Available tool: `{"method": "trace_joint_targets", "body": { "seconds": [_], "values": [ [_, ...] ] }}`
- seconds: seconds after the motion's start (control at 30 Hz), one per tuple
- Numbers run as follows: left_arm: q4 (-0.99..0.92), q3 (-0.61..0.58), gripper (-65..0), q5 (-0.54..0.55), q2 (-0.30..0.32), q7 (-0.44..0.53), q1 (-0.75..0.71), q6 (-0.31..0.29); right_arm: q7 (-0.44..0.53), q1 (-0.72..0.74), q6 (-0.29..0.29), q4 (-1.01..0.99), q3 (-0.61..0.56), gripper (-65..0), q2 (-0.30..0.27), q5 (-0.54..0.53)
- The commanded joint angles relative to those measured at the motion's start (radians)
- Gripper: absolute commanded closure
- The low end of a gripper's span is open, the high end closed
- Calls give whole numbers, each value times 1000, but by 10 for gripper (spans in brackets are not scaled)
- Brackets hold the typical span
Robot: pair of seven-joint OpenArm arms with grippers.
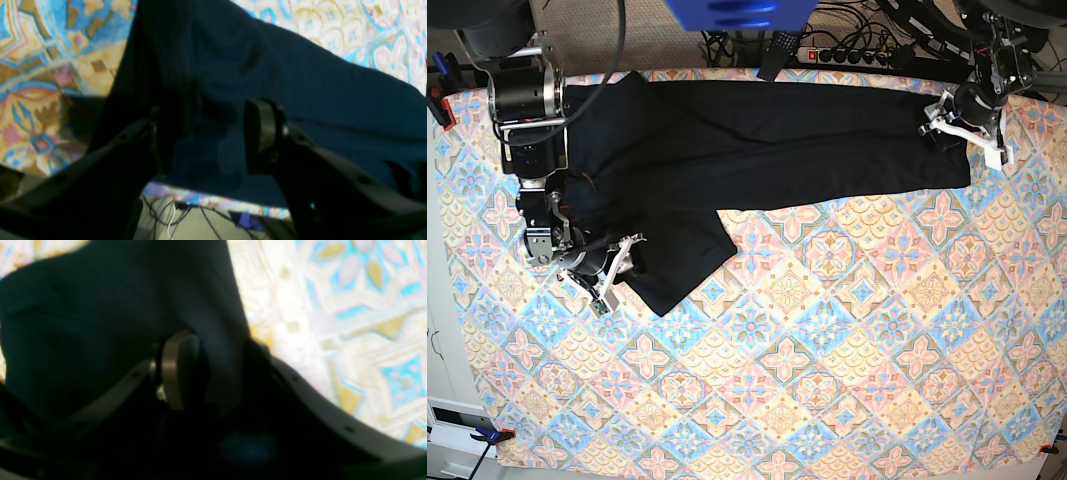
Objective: Fold the T-shirt properly
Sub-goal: 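Release the right gripper and move it to the folded sleeve, then grasp the protruding sleeve with the right gripper and fold it onto the strip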
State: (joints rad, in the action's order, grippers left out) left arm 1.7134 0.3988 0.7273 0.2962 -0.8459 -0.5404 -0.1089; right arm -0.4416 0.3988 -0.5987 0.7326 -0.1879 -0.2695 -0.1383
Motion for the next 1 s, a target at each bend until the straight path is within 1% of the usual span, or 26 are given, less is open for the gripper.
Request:
{"method": "trace_joint_targets", "body": {
  "seconds": [0.0,0.07,0.17,0.27,0.37,0.4,0.5,0.53,0.83,0.97],
  "values": [
    [27,7,-320,7,10,15,-5,-2,25,28,-5,11,5,-260,-14,-14],
    [63,28,-320,7,7,15,-7,-2,25,28,-4,-2,5,-260,-15,-14],
    [145,79,-320,7,-35,14,-19,-2,34,28,-2,-25,6,-260,-15,-14],
    [218,101,-320,7,-56,12,-20,-2,68,28,-2,-57,6,-259,-15,-14],
    [251,101,-320,7,-58,12,-22,-2,103,28,0,-94,6,-259,-15,-14],
    [253,101,-320,7,-58,12,-22,-2,111,28,10,-95,6,-259,-15,-14],
    [253,99,-320,7,-58,12,-22,-2,119,28,73,-97,8,-259,-20,-14],
    [253,98,-320,7,-58,12,-22,-2,119,28,82,-95,8,-259,-20,-14],
    [253,98,-320,7,-58,12,-22,-2,117,28,87,-94,8,-259,-21,-14],
    [253,98,-320,7,-58,12,-22,-2,94,24,81,-95,-5,-259,-21,-13]
  ]
}}
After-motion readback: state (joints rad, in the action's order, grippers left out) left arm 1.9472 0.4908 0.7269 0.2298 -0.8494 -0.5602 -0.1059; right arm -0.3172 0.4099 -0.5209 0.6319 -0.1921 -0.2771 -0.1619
